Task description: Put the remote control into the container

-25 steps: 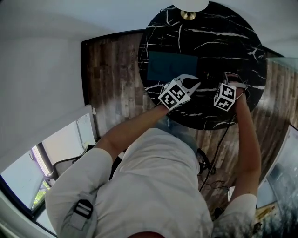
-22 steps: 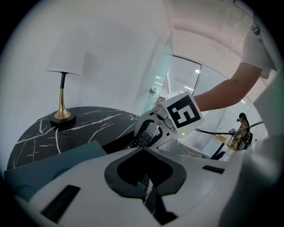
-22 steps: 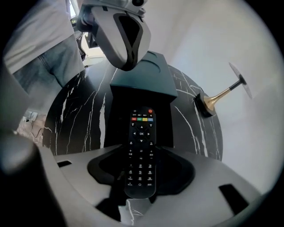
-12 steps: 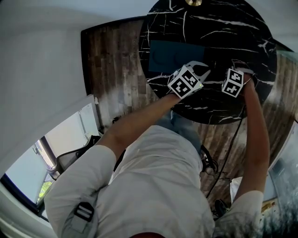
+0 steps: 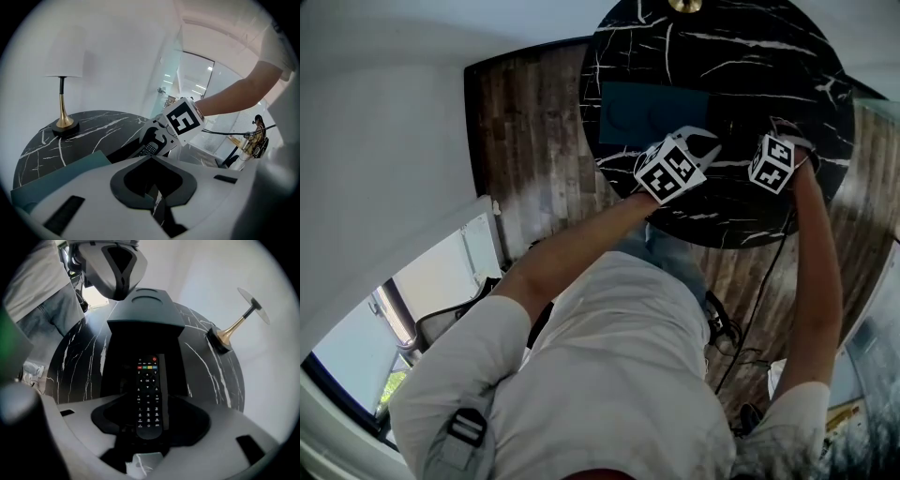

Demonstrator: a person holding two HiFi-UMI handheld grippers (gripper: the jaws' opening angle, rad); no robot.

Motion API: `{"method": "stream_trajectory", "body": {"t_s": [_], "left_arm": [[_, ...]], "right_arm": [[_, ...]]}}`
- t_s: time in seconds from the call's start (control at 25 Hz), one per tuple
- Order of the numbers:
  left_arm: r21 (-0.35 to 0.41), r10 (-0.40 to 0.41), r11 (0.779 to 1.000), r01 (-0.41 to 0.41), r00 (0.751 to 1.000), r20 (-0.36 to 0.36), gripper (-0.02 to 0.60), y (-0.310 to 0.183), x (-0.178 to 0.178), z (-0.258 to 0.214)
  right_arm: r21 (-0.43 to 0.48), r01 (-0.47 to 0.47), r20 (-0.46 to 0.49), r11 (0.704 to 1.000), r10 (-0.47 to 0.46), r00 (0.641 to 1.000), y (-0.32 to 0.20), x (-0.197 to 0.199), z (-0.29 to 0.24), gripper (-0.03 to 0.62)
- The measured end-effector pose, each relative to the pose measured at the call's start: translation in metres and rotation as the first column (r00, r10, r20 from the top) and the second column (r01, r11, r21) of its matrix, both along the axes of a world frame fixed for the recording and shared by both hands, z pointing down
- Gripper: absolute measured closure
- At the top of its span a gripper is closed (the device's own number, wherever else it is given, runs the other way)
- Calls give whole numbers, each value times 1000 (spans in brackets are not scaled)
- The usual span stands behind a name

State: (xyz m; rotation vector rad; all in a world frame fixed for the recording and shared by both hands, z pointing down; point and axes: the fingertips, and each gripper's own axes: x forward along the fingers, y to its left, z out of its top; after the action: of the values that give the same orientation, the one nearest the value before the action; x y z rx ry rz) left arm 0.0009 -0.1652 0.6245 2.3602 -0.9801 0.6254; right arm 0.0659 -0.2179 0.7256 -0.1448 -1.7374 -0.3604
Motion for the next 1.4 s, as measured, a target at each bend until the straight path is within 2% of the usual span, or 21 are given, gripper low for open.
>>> {"method": "stream_trajectory", "body": {"t_s": [0.08,0.16,0.24,0.28,0.32,0.4,0.48,0.56,0.68,0.84,0.96,1.04,1.12,1.24,1.4], "left_arm": [[14,9,1000,-9,1000,2,575,6,-3,-9],[35,9,999,-9,1000,-3,575,12,-7,-24],[62,5,998,-4,1000,-26,575,19,-10,-45],[77,6,997,-2,999,-45,575,22,-8,-57],[94,11,996,-4,998,-66,575,25,-6,-70],[139,38,990,-24,994,-103,575,34,1,-102],[198,77,979,-50,989,-128,575,43,7,-139],[266,117,961,-74,982,-149,575,54,11,-175],[359,182,926,-114,970,-161,575,72,16,-221],[455,253,878,-146,950,-184,575,95,26,-273],[515,292,844,-151,934,-204,575,113,32,-306],[551,318,818,-166,929,-192,575,126,34,-325],[574,329,802,-167,925,-191,575,138,36,-340],[578,306,809,-104,914,-265,575,149,38,-358],[565,333,812,-145,911,-244,575,160,47,-352]], "right_arm": [[33,-31,34,999,30,999,-1,3,-16,370],[47,-110,116,993,104,988,2,2,-43,370],[29,-230,258,973,215,942,9,-3,-82,370],[11,-293,337,956,272,901,12,-5,-104,370],[-7,-354,416,935,324,849,16,-7,-129,372],[-46,-459,562,887,403,722,31,-8,-178,387],[-100,-540,679,836,454,577,50,-8,-224,498],[-164,-594,755,788,488,439,70,-7,-262,540],[-235,-642,822,730,502,270,96,-1,-310,569],[-293,-666,881,686,464,91,131,9,-366,583],[-334,-681,900,652,436,-23,160,11,-404,585],[-372,-678,899,634,427,-95,178,10,-422,585],[-388,-680,900,622,416,-133,194,10,-437,586],[-360,-705,912,611,391,-126,212,8,-451,586],[-369,-715,909,594,390,-145,223,9,-457,586]]}}
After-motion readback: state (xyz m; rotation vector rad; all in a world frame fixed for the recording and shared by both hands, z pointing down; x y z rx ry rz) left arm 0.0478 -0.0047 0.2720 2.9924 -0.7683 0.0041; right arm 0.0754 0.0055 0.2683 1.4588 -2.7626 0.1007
